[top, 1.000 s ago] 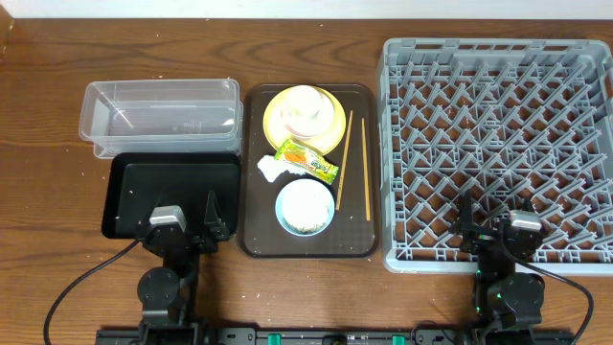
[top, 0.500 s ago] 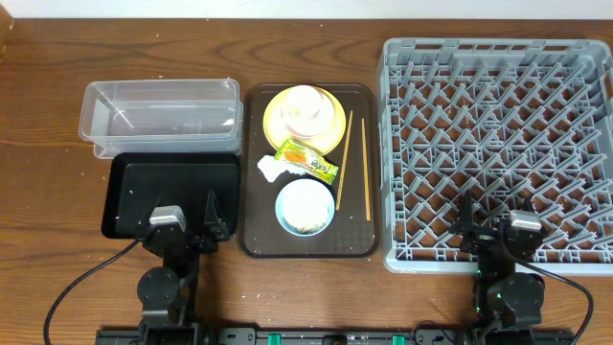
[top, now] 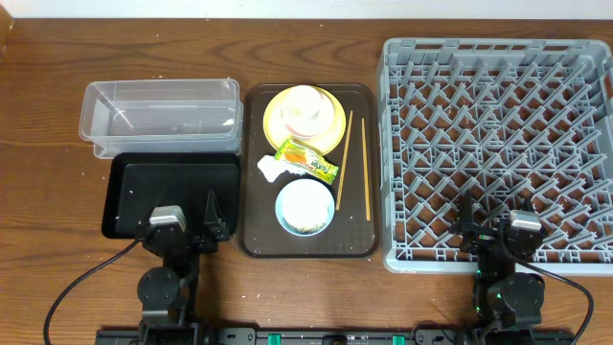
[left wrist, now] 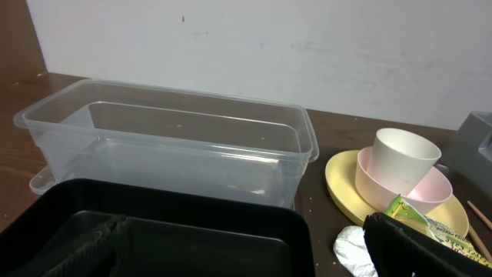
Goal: Sort waste into correct bins and load items into the dishwasher rack
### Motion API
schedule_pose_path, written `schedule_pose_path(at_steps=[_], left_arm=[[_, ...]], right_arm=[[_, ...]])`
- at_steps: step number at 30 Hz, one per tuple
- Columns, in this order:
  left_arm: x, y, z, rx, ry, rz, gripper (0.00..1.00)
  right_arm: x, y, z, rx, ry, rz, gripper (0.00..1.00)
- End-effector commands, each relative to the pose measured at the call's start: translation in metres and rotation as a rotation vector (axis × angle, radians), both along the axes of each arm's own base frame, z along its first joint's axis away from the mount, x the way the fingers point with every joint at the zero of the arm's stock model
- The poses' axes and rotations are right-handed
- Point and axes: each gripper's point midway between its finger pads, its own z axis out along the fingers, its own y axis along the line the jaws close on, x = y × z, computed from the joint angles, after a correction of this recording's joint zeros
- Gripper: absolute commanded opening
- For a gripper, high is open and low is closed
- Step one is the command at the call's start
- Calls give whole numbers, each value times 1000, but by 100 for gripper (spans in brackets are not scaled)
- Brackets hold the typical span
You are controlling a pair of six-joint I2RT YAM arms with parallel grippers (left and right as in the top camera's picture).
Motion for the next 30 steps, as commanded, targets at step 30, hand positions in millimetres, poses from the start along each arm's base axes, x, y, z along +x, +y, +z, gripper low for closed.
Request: schedule_pose_path(at_steps=[30], left_arm=[[-17,-15,47,-71,17,-82,98]], right_arm=[[0,1,-1,6,0,3,99]])
